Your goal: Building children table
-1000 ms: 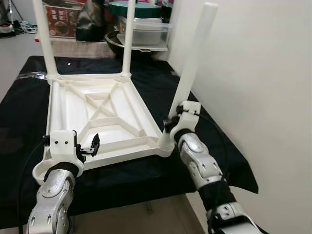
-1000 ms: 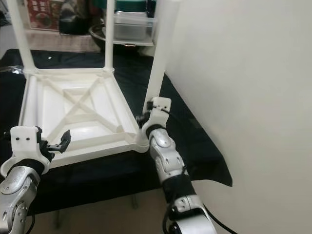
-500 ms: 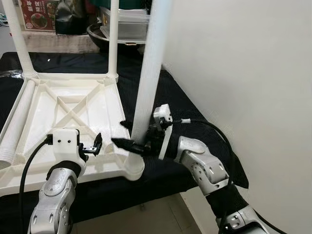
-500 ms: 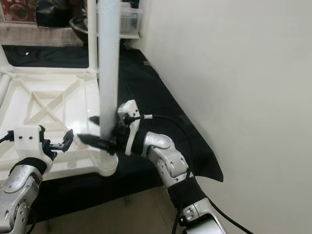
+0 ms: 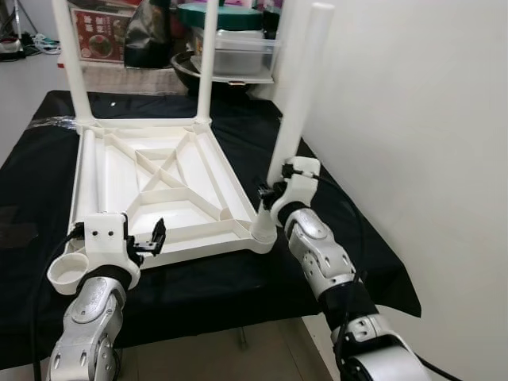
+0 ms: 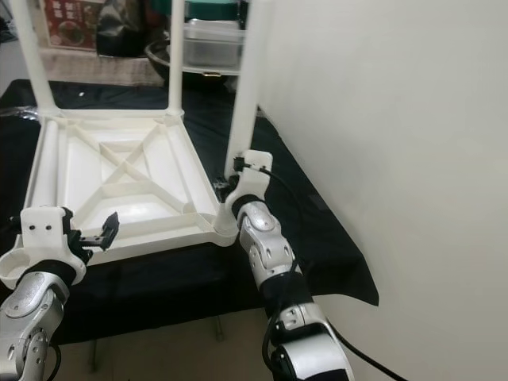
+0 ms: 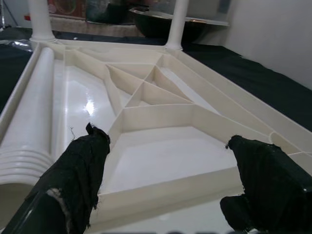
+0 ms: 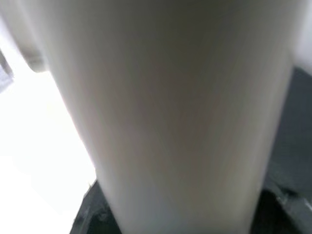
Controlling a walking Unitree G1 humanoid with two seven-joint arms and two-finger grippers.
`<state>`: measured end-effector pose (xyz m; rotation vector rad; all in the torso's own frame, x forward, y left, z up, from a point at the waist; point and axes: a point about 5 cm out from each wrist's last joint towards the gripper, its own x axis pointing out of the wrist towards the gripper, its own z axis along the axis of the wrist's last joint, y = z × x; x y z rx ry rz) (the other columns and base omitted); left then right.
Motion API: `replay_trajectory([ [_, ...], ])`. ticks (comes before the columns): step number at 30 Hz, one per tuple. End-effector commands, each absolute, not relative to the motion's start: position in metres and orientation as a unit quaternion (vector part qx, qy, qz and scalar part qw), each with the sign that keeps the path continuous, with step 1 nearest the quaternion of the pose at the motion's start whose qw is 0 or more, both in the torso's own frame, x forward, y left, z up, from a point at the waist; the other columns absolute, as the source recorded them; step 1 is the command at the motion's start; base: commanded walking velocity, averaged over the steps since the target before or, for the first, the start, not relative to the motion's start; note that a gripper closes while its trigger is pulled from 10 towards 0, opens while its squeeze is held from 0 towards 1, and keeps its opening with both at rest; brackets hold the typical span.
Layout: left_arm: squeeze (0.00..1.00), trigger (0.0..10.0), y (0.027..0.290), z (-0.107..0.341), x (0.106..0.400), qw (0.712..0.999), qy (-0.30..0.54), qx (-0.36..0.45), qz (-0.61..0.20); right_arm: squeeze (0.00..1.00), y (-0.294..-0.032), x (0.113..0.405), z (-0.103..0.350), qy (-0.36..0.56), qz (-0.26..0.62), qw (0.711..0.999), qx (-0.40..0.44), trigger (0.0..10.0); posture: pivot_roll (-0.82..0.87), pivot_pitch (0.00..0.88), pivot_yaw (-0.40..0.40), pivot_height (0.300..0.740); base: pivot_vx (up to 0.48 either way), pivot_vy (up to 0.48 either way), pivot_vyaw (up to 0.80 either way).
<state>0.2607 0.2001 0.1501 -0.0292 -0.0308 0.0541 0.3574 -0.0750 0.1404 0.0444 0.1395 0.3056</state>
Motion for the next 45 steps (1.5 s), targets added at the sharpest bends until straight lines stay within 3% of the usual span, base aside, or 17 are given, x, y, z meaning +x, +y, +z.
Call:
replay_trajectory([
  [1, 0.0, 10.0, 0.196, 0.148, 0.261, 1.0, -0.014, -0.017, 0.016, 1.0, -0.061, 0.35, 0.149, 0.044, 0.255, 0.964, 0.058, 10.0, 0.18, 0.0, -0.175, 0.74, 0.0, 0.0, 0.0],
  [4, 0.0, 10.0, 0.197, 0.148, 0.261, 1.0, -0.013, -0.017, 0.016, 1.0, -0.053, 0.346, 0.158, 0.018, 0.309, 0.948, 0.081, 10.0, 0.18, 0.0, -0.175, 0.74, 0.0, 0.0, 0.0],
  [5, 0.0, 10.0, 0.197, 0.148, 0.261, 1.0, -0.013, -0.017, 0.016, 0.0, -0.047, 0.343, 0.169, -0.017, 0.361, 0.929, 0.087, 10.0, 0.19, 0.0, -0.176, 0.74, 0.0, 0.0, 0.0],
  [9, 0.0, 10.0, 0.197, 0.148, 0.261, 1.0, -0.013, -0.017, 0.017, 0.0, -0.037, 0.33, 0.185, -0.038, 0.495, 0.863, 0.098, 10.0, 0.19, 0.0, -0.177, 0.74, 0.0, 0.0, 0.0],
  [12, 0.0, 10.0, 0.198, 0.148, 0.261, 1.0, -0.014, -0.017, 0.017, 0.0, -0.034, 0.306, 0.19, -0.045, 0.627, 0.774, 0.082, 10.0, 0.19, 0.0, -0.176, 0.74, 0.0, 0.0, 0.0],
  [19, 0.0, 10.0, 0.197, 0.148, 0.261, 1.0, -0.015, -0.018, 0.018, 0.0, -0.031, 0.303, 0.183, -0.038, 0.628, 0.774, 0.073, 10.0, 0.2, 0.0, -0.185, 0.74, 0.0, 0.0, 0.0],
  [20, 0.0, 10.0, 0.197, 0.149, 0.261, 1.0, -0.016, -0.018, 0.018, 0.0, -0.03, 0.317, 0.172, -0.031, 0.546, 0.835, 0.064, 0.0, 0.19, 0.0, -0.18, 0.74, 0.0, 0.0, 0.0],
  [22, 0.0, 10.0, 0.197, 0.149, 0.26, 1.0, -0.016, -0.019, 0.017, 0.0, -0.043, 0.349, 0.155, 0.018, 0.338, 0.941, 0.025, 0.0, 0.19, 0.0, -0.178, 0.74, 0.0, 0.0, 0.0],
  [28, 0.0, 10.0, 0.197, 0.15, 0.26, 1.0, -0.017, -0.018, 0.016, 0.0, -0.099, 0.361, 0.142, 0.06, 0.048, 0.996, -0.035, 0.0, 0.18, 0.0, -0.174, 0.74, 0.0, 0.0, 0.0],
  [31, 0.0, 10.0, 0.197, 0.15, 0.26, 1.0, -0.017, -0.018, 0.016, 0.0, -0.097, 0.358, 0.144, 0.054, 0.057, 0.996, -0.034, 0.0, 0.18, 0.0, -0.173, 0.74, 0.0, 0.0, 0.0],
  [32, 0.0, 10.0, 0.197, 0.15, 0.26, 1.0, -0.017, -0.018, 0.015, 0.0, -0.089, 0.354, 0.151, 0.035, 0.091, 0.995, -0.016, 10.0, 0.18, 0.0, -0.173, 0.74, 0.0, 0.0, 0.0],
  [36, 0.0, 10.0, 0.197, 0.15, 0.261, 1.0, -0.017, -0.019, 0.015, 0.0, -0.071, 0.349, 0.164, -0.001, 0.18, 0.983, 0.023, 10.0, 0.18, 0.0, -0.168, 0.74, 0.0, 0.0, 0.0],
  [37, 0.0, 10.0, 0.197, 0.15, 0.261, 1.0, -0.017, -0.019, 0.014, 1.0, -0.056, 0.345, 0.18, -0.043, 0.275, 0.958, 0.071, 10.0, 0.18, 0.0, -0.172, 0.74, 0.0, 0.0, 0.0],
  [38, 0.0, 10.0, 0.197, 0.15, 0.261, 1.0, -0.017, -0.019, 0.014, 1.0, -0.056, 0.345, 0.18, -0.043, 0.275, 0.958, 0.071, 10.0, 0.18, 0.0, -0.172, 0.74, 0.0, 0.0, 0.0],
  [39, 0.0, 10.0, 0.197, 0.15, 0.261, 1.0, -0.017, -0.019, 0.014, 0.0, -0.049, 0.342, 0.189, -0.061, 0.339, 0.936, 0.075, 10.0, 0.18, 0.0, -0.173, 0.74, 0.0, 0.0, 0.0],
  [41, 0.0, 10.0, 0.197, 0.15, 0.261, 1.0, -0.017, -0.019, 0.014, 0.0, -0.049, 0.342, 0.189, -0.061, 0.339, 0.936, 0.075, 10.0, 0.18, 0.0, -0.173, 0.74, 0.0, 0.0, 0.0],
  [45, 0.0, 10.0, 0.197, 0.15, 0.261, 1.0, -0.019, -0.02, 0.014, 0.0, -0.039, 0.327, 0.201, -0.069, 0.513, 0.855, 0.043, 10.0, 0.18, 0.0, -0.177, 0.74, 0.0, 0.0, 0.0],
])
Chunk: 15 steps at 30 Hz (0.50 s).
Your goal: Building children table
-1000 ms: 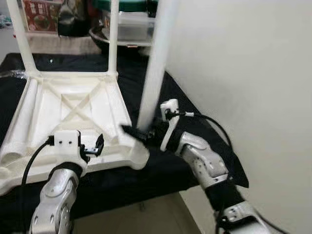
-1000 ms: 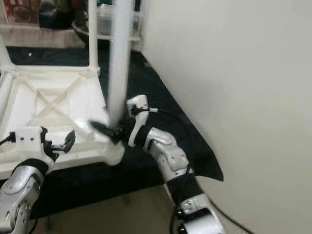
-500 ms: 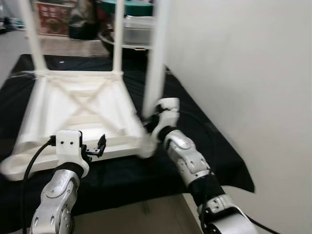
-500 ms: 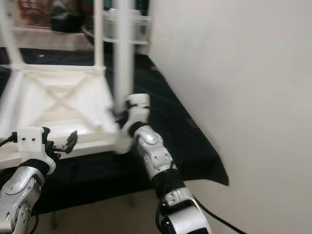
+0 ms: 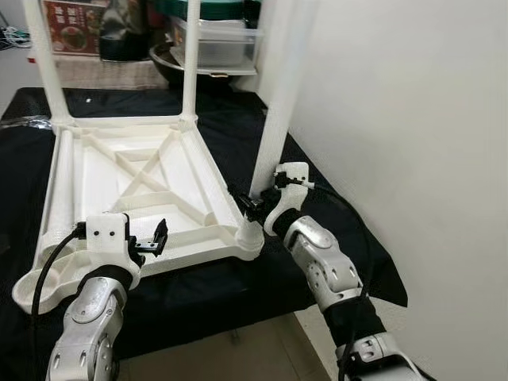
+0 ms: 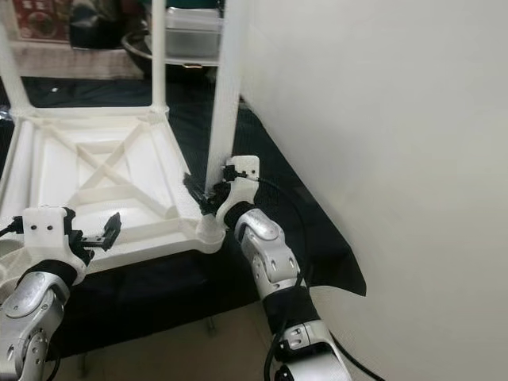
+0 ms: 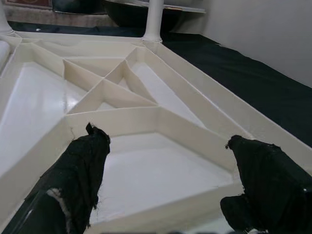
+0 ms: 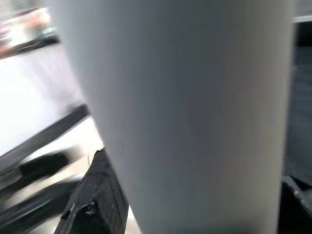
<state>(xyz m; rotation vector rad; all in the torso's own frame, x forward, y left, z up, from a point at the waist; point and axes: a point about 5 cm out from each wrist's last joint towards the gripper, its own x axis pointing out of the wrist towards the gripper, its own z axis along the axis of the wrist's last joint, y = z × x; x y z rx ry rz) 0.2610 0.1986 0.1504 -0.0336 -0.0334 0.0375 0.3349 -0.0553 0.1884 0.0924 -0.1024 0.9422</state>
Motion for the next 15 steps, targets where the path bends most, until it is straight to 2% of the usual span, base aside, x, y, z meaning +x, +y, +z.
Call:
replay_trajectory([
  [1, 0.0, 10.0, 0.197, 0.15, 0.262, 1.0, -0.019, -0.02, 0.014, 0.0, -0.041, 0.319, 0.2, -0.056, 0.567, 0.821, 0.038, 10.0, 0.18, 0.0, -0.178, 0.74, 0.0, 0.0, 0.0],
  [2, 0.0, 10.0, 0.196, 0.15, 0.262, 0.999, -0.02, -0.021, 0.014, 0.0, -0.042, 0.316, 0.199, -0.047, 0.596, 0.801, 0.028, 6.1, 0.18, 0.0, -0.178, 0.74, 0.0, 0.0, 0.0],
  [4, 0.0, 10.0, 0.196, 0.151, 0.262, 0.999, -0.02, -0.021, 0.014, 0.0, -0.043, 0.315, 0.198, -0.043, 0.606, 0.794, 0.023, 6.1, 0.18, 0.0, -0.178, 0.74, 0.0, 0.0, 0.0],
  [5, 0.0, 10.0, 0.196, 0.151, 0.262, 0.999, -0.021, -0.021, 0.013, 0.0, -0.042, 0.32, 0.196, -0.039, 0.585, 0.81, 0.034, 0.0, 0.18, 0.0, -0.183, 0.74, 0.0, 0.0, 0.0],
  [6, 0.0, 10.0, 0.196, 0.151, 0.262, 0.999, -0.021, -0.021, 0.013, 0.0, -0.042, 0.32, 0.196, -0.039, 0.585, 0.81, 0.034, 0.0, 0.18, 0.0, -0.183, 0.74, 0.0, 0.0, 0.0],
  [7, 0.0, 10.0, 0.196, 0.151, 0.262, 0.999, -0.021, -0.022, 0.014, 0.0, -0.04, 0.334, 0.19, -0.021, 0.515, 0.855, 0.045, 0.0, 0.18, 0.0, -0.183, 0.74, 0.0, 0.0, 0.0],
  [8, 0.0, 10.0, 0.196, 0.151, 0.262, 0.999, -0.021, -0.022, 0.014, 0.0, -0.04, 0.334, 0.19, -0.021, 0.515, 0.855, 0.045, 0.0, 0.18, 0.0, -0.183, 0.74, 0.0, 0.0, 0.0],
  [9, 0.0, 10.0, 0.196, 0.151, 0.262, 0.999, -0.022, -0.022, 0.014, 0.0, -0.046, 0.354, 0.181, 0.016, 0.377, 0.924, 0.065, 0.0, 0.18, 0.0, -0.182, 0.74, 0.0, 0.0, 0.0],
  [10, 0.0, 10.0, 0.196, 0.151, 0.262, 0.999, -0.022, -0.022, 0.014, 0.0, -0.046, 0.354, 0.181, 0.016, 0.377, 0.924, 0.065, 0.0, 0.18, 0.0, -0.182, 0.74, 0.0, 0.0, 0.0],
  [11, 0.0, 10.0, 0.196, 0.151, 0.261, 0.999, -0.022, -0.022, 0.014, 0.0, -0.064, 0.368, 0.166, 0.065, 0.204, 0.973, 0.083, 0.0, 0.18, 0.0, -0.182, 0.74, 0.0, 0.0, 0.0],
  [12, 0.0, 10.0, 0.196, 0.151, 0.261, 0.999, -0.022, -0.022, 0.014, 0.0, -0.081, 0.371, 0.154, 0.09, 0.08, 0.989, 0.083, 0.0, 0.18, 0.0, -0.185, 0.74, 0.0, 0.0, 0.0],
  [13, 0.0, 10.0, 0.195, 0.151, 0.261, 0.999, -0.022, -0.022, 0.014, 0.0, -0.092, 0.37, 0.148, 0.101, 0.013, 0.991, 0.081, 0.0, 0.18, 0.0, -0.185, 0.74, 0.0, 0.0, 0.0],
  [15, 0.0, 10.0, 0.195, 0.151, 0.261, 0.999, -0.022, -0.022, 0.014, 0.0, -0.092, 0.37, 0.148, 0.101, 0.013, 0.991, 0.081, 0.0, 0.18, 0.0, -0.185, 0.74, 0.0, 0.0, 0.0],
])
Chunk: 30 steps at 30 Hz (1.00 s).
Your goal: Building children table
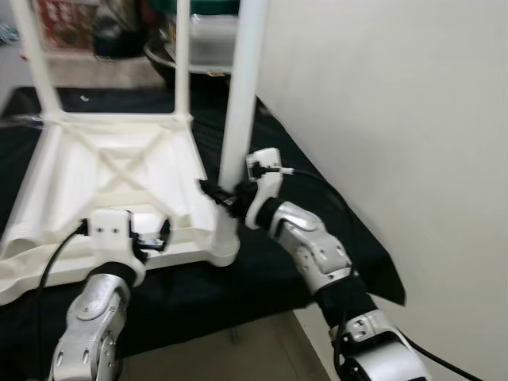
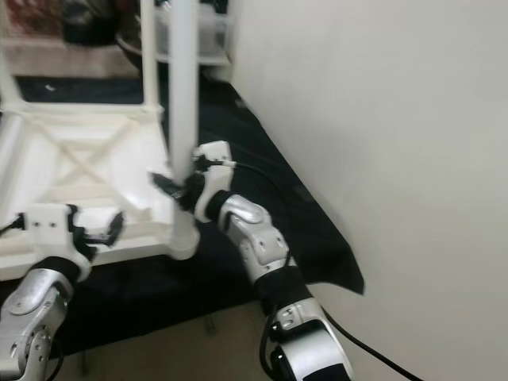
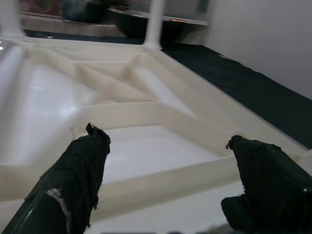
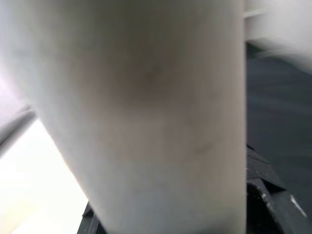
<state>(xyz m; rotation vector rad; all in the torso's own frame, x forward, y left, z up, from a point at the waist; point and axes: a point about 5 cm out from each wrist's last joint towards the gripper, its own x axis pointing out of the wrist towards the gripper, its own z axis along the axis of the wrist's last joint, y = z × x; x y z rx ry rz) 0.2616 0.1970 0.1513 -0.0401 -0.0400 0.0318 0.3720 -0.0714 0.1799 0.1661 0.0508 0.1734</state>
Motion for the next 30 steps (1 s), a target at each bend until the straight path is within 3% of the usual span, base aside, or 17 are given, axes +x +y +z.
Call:
replay_trajectory([
  [1, 0.0, 10.0, 0.196, 0.151, 0.261, 0.999, -0.022, -0.023, 0.014, 0.0, -0.094, 0.366, 0.144, 0.109, -0.004, 0.991, 0.082, 0.0, 0.18, 0.0, -0.181, 0.74, 0.0, 0.0, 0.0],
  [2, 0.0, 10.0, 0.196, 0.151, 0.261, 0.999, -0.022, -0.023, 0.014, 0.0, -0.094, 0.366, 0.144, 0.109, -0.004, 0.991, 0.082, 0.0, 0.18, 0.0, -0.181, 0.74, 0.0, 0.0, 0.0],
  [3, 0.0, 10.0, 0.196, 0.151, 0.261, 0.999, -0.021, -0.022, 0.012, 0.0, -0.077, 0.357, 0.152, 0.076, 0.075, 0.992, 0.074, 10.0, 0.17, 0.0, -0.169, 0.74, 0.0, 0.0, 0.0],
  [5, 0.0, 10.0, 0.196, 0.151, 0.261, 0.999, -0.021, -0.022, 0.011, 0.0, -0.068, 0.354, 0.163, 0.043, 0.129, 0.987, 0.083, 10.0, 0.17, 0.0, -0.169, 0.74, 0.0, 0.0, 0.0],
  [6, 0.0, 10.0, 0.196, 0.151, 0.262, 1.0, -0.021, -0.022, 0.01, 1.0, -0.063, 0.352, 0.175, 0.005, 0.178, 0.98, 0.091, 10.0, 0.17, 0.0, -0.169, 0.74, 0.0, 0.0, 0.0],
  [11, 0.0, 10.0, 0.196, 0.151, 0.263, 1.0, -0.02, -0.022, 0.009, 1.0, -0.052, 0.35, 0.195, -0.038, 0.291, 0.95, 0.109, 10.0, 0.17, 0.0, -0.169, 0.74, 0.0, 0.0, 0.0],
  [12, 0.0, 10.0, 0.195, 0.151, 0.263, 1.0, -0.021, -0.022, 0.009, 0.0, -0.046, 0.348, 0.204, -0.051, 0.358, 0.925, 0.112, 10.0, 0.17, 0.0, -0.173, 0.74, 0.0, 0.0, 0.0],
  [14, 0.0, 10.0, 0.195, 0.151, 0.263, 1.0, -0.021, -0.022, 0.009, 0.0, -0.041, 0.342, 0.212, -0.064, 0.435, 0.892, 0.111, 10.0, 0.18, 0.0, -0.176, 0.74, 0.0, 0.0, 0.0],
  [15, 0.0, 10.0, 0.195, 0.151, 0.263, 0.999, -0.022, -0.022, 0.01, 0.0, -0.037, 0.325, 0.221, -0.079, 0.548, 0.827, 0.1, 10.0, 0.18, 0.0, -0.176, 0.74, 0.0, 0.0, 0.0],
  [21, 0.0, 10.0, 0.195, 0.152, 0.263, 0.999, -0.023, -0.023, 0.011, 0.0, -0.037, 0.308, 0.21, -0.054, 0.627, 0.773, 0.073, 10.0, 0.18, 0.0, -0.184, 0.74, 0.0, 0.0, 0.0],
  [22, 0.0, 10.0, 0.195, 0.152, 0.263, 0.999, -0.024, -0.024, 0.011, 0.0, -0.035, 0.31, 0.201, -0.043, 0.62, 0.78, 0.067, 3.5, 0.19, 0.0, -0.187, 0.74, 0.0, 0.0, 0.0],
  [23, 0.0, 10.0, 0.195, 0.152, 0.263, 0.999, -0.024, -0.024, 0.011, 0.0, -0.035, 0.31, 0.201, -0.043, 0.62, 0.78, 0.067, 3.5, 0.19, 0.0, -0.187, 0.74, 0.0, 0.0, 0.0],
  [24, 0.0, 10.0, 0.194, 0.152, 0.263, 0.999, -0.024, -0.024, 0.011, 0.0, -0.033, 0.316, 0.192, -0.033, 0.589, 0.805, 0.054, 0.0, 0.19, 0.0, -0.187, 0.74, 0.0, 0.0, 0.0],
  [25, 0.0, 10.0, 0.194, 0.152, 0.263, 0.999, -0.024, -0.024, 0.011, 0.0, -0.033, 0.316, 0.192, -0.033, 0.589, 0.805, 0.054, 0.0, 0.19, 0.0, -0.187, 0.74, 0.0, 0.0, 0.0],
  [27, 0.0, 10.0, 0.195, 0.151, 0.262, 0.999, -0.024, -0.025, 0.011, 0.0, -0.042, 0.351, 0.167, 0.035, 0.384, 0.922, 0.022, 0.0, 0.19, 0.0, -0.182, 0.74, 0.0, 0.0, 0.0],
  [28, 0.0, 10.0, 0.195, 0.151, 0.262, 0.999, -0.024, -0.025, 0.011, 0.0, -0.042, 0.351, 0.167, 0.035, 0.384, 0.922, 0.022, 0.0, 0.19, 0.0, -0.182, 0.74, 0.0, 0.0, 0.0],
  [30, 0.0, 10.0, 0.195, 0.151, 0.261, 0.999, -0.023, -0.025, 0.01, 0.0, -0.082, 0.374, 0.146, 0.102, 0.114, 0.988, 0.018, 0.0, 0.19, 0.0, -0.182, 0.74, 0.0, 0.0, 0.0],
])
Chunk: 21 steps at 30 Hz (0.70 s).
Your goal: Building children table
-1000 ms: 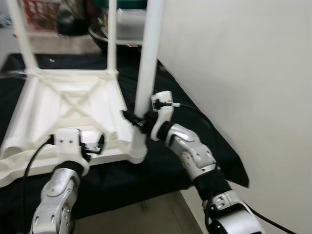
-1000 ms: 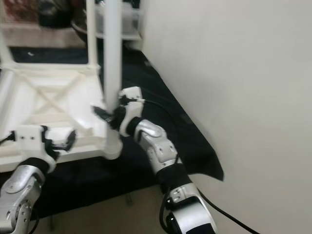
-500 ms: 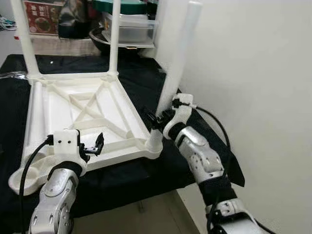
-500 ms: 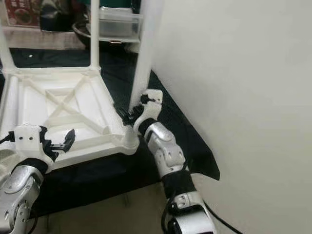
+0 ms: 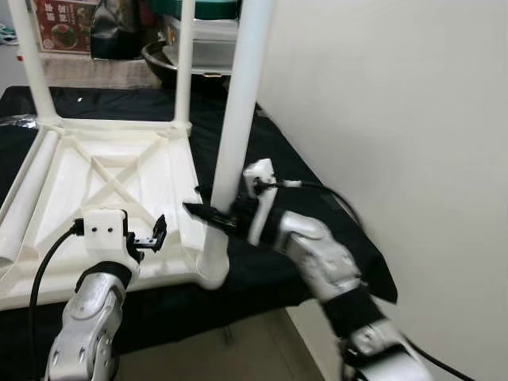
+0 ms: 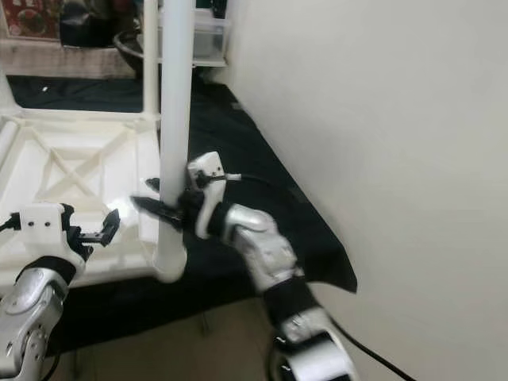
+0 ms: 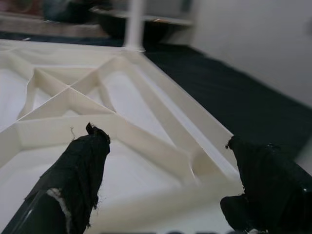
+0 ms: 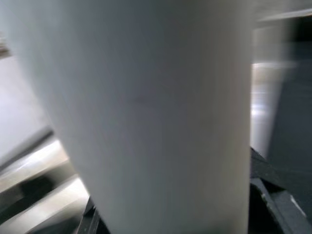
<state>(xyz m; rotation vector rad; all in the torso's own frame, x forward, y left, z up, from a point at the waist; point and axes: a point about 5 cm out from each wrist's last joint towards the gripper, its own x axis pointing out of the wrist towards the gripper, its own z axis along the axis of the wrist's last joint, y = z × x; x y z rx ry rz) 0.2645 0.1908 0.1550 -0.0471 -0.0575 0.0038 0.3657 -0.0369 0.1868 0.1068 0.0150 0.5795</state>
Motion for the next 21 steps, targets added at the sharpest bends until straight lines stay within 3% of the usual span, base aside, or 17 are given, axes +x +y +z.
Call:
replay_trajectory([
  [1, 0.0, 10.0, 0.195, 0.151, 0.261, 0.999, -0.023, -0.025, 0.01, 0.0, -0.101, 0.374, 0.144, 0.095, 0.026, 0.995, 0.004, 0.0, 0.19, 0.0, -0.181, 0.74, 0.0, 0.0, 0.0],
  [3, 0.0, 10.0, 0.195, 0.151, 0.261, 0.999, -0.023, -0.025, 0.009, 0.0, -0.112, 0.373, 0.145, 0.082, -0.02, 0.996, -0.007, 0.0, 0.19, 0.0, -0.181, 0.74, 0.0, 0.0, 0.0],
  [5, 0.0, 10.0, 0.195, 0.151, 0.261, 0.999, -0.023, -0.024, 0.009, 0.0, -0.109, 0.369, 0.148, 0.072, -0.006, 0.997, 0.001, 0.0, 0.18, 0.0, -0.178, 0.74, 0.0, 0.0, 0.0],
  [6, 0.0, 10.0, 0.195, 0.151, 0.261, 0.999, -0.022, -0.024, 0.009, 0.0, -0.097, 0.364, 0.155, 0.058, 0.045, 0.997, 0.01, 10.0, 0.18, 0.0, -0.177, 0.74, 0.0, 0.0, 0.0],
  [7, 0.0, 10.0, 0.195, 0.151, 0.261, 0.999, -0.022, -0.024, 0.009, 0.0, -0.097, 0.364, 0.155, 0.058, 0.045, 0.997, 0.01, 10.0, 0.18, 0.0, -0.177, 0.74, 0.0, 0.0, 0.0],
  [9, 0.0, 10.0, 0.195, 0.151, 0.261, 0.999, -0.022, -0.023, 0.008, 0.0, -0.073, 0.353, 0.168, 0.023, 0.152, 0.987, 0.044, 10.0, 0.18, 0.0, -0.177, 0.74, 0.0, 0.0, 0.0],
  [10, 0.0, 10.0, 0.195, 0.151, 0.261, 0.999, -0.022, -0.023, 0.008, 0.0, -0.073, 0.353, 0.168, 0.023, 0.152, 0.987, 0.044, 10.0, 0.18, 0.0, -0.177, 0.74, 0.0, 0.0, 0.0],
  [11, 0.0, 10.0, 0.195, 0.15, 0.261, 0.999, -0.021, -0.023, 0.007, 1.0, -0.064, 0.35, 0.176, -0.007, 0.203, 0.977, 0.067, 10.0, 0.18, 0.0, -0.169, 0.74, 0.0, 0.0, 0.0],
  [12, 0.0, 10.0, 0.195, 0.15, 0.261, 1.0, -0.02, -0.023, 0.006, 1.0, -0.054, 0.348, 0.182, -0.019, 0.264, 0.96, 0.091, 10.0, 0.18, 0.0, -0.172, 0.74, 0.0, 0.0, 0.0],
  [13, 0.0, 10.0, 0.195, 0.15, 0.261, 1.0, -0.02, -0.023, 0.006, 1.0, -0.054, 0.348, 0.182, -0.019, 0.264, 0.96, 0.091, 10.0, 0.18, 0.0, -0.172, 0.74, 0.0, 0.0, 0.0],
  [14, 0.0, 10.0, 0.195, 0.15, 0.262, 1.0, -0.02, -0.023, 0.006, 0.93, -0.046, 0.346, 0.191, -0.042, 0.323, 0.94, 0.099, 10.0, 0.18, 0.0, -0.174, 0.74, 0.0, 0.0, 0.0],
  [15, 0.0, 10.0, 0.195, 0.149, 0.262, 1.0, -0.02, -0.023, 0.006, 0.0, -0.039, 0.342, 0.2, -0.052, 0.394, 0.912, 0.104, 10.0, 0.18, 0.0, -0.174, 0.74, 0.0, 0.0, 0.0],
  [16, 0.0, 10.0, 0.195, 0.149, 0.262, 1.0, -0.02, -0.023, 0.006, 0.0, -0.039, 0.342, 0.2, -0.052, 0.394, 0.912, 0.104, 10.0, 0.18, 0.0, -0.174, 0.74, 0.0, 0.0, 0.0],
  [18, 0.0, 10.0, 0.194, 0.149, 0.262, 0.999, -0.021, -0.023, 0.006, 0.0, -0.032, 0.324, 0.211, -0.067, 0.515, 0.848, 0.104, 10.0, 0.18, 0.0, -0.179, 0.74, 0.0, 0.0, 0.0],
  [19, 0.0, 10.0, 0.194, 0.149, 0.262, 0.999, -0.021, -0.023, 0.006, 0.0, -0.032, 0.324, 0.211, -0.067, 0.515, 0.848, 0.104, 10.0, 0.18, 0.0, -0.179, 0.74, 0.0, 0.0, 0.0],
  [21, 0.0, 10.0, 0.194, 0.15, 0.262, 0.999, -0.022, -0.024, 0.007, 0.0, -0.033, 0.303, 0.212, -0.062, 0.613, 0.783, 0.089, 10.0, 0.18, 0.0, -0.183, 0.74, 0.0, 0.0, 0.0],
])
